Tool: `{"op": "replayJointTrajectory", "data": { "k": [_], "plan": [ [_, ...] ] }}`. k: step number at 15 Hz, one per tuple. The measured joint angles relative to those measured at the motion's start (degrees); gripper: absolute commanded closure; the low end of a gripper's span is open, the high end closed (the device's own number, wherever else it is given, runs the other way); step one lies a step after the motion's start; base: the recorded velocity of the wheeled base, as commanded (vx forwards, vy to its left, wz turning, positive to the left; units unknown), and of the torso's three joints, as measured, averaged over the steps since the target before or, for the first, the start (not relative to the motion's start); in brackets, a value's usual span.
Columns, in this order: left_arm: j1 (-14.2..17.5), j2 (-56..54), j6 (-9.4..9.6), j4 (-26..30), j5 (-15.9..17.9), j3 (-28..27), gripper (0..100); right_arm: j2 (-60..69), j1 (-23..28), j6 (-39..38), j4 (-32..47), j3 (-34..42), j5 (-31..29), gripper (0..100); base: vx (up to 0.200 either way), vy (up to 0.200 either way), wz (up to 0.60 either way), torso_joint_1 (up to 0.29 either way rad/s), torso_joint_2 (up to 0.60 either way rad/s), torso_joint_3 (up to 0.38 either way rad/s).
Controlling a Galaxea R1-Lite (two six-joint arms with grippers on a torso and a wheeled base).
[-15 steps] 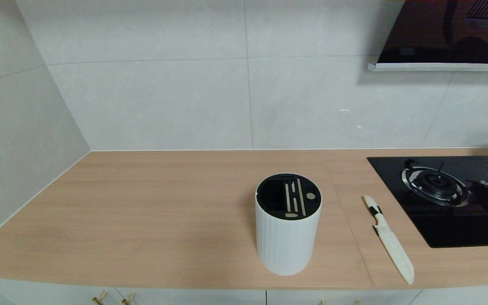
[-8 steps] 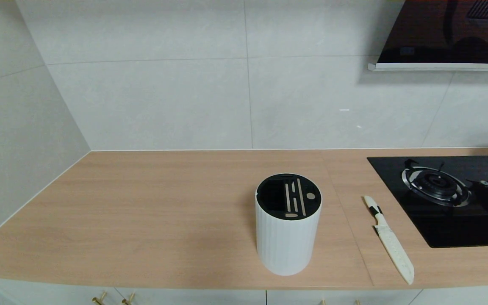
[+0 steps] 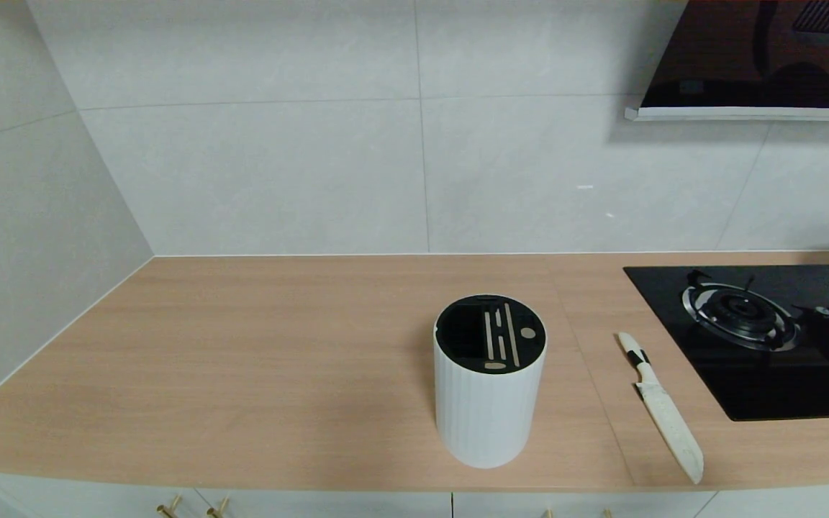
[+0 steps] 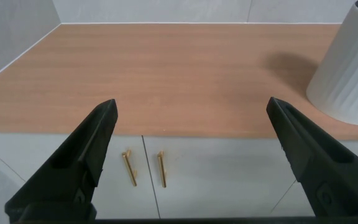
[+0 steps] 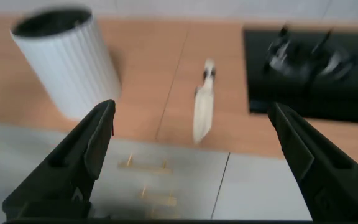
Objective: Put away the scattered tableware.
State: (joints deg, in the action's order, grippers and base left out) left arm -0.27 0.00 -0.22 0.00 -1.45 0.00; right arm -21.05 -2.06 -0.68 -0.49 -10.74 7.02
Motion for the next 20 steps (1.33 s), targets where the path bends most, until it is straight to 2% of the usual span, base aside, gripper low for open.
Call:
{"op": "replayJointTrajectory", "data": {
  "k": [4, 12, 14, 20],
  "plan": [
    [0.0, 0.0, -0.02, 0.0, 0.0, 0.0, 0, -22.7, -1.7, 0.0, -7.6, -3.3, 0.5, 0, 0.0, 0.0, 0.0, 0.0, 0.0, 0.0],
    [0.0, 0.0, 0.0, 0.0, 0.0, 0.0, 0, -66.5, -3.8, 1.6, -39.7, -6.0, -6.1, 0, 0.0, 0.0, 0.0, 0.0, 0.0, 0.0],
    [0.0, 0.0, 0.0, 0.0, 0.0, 0.0, 0, -74.0, -4.0, 1.7, -42.6, -8.7, -7.1, 0, 0.0, 0.0, 0.0, 0.0, 0.0, 0.0],
    [0.0, 0.0, -0.02, 0.0, 0.0, 0.0, 0, -87.1, -4.9, 1.7, -44.1, -15.3, -9.3, 0, 0.0, 0.0, 0.0, 0.0, 0.0, 0.0]
  ]
}}
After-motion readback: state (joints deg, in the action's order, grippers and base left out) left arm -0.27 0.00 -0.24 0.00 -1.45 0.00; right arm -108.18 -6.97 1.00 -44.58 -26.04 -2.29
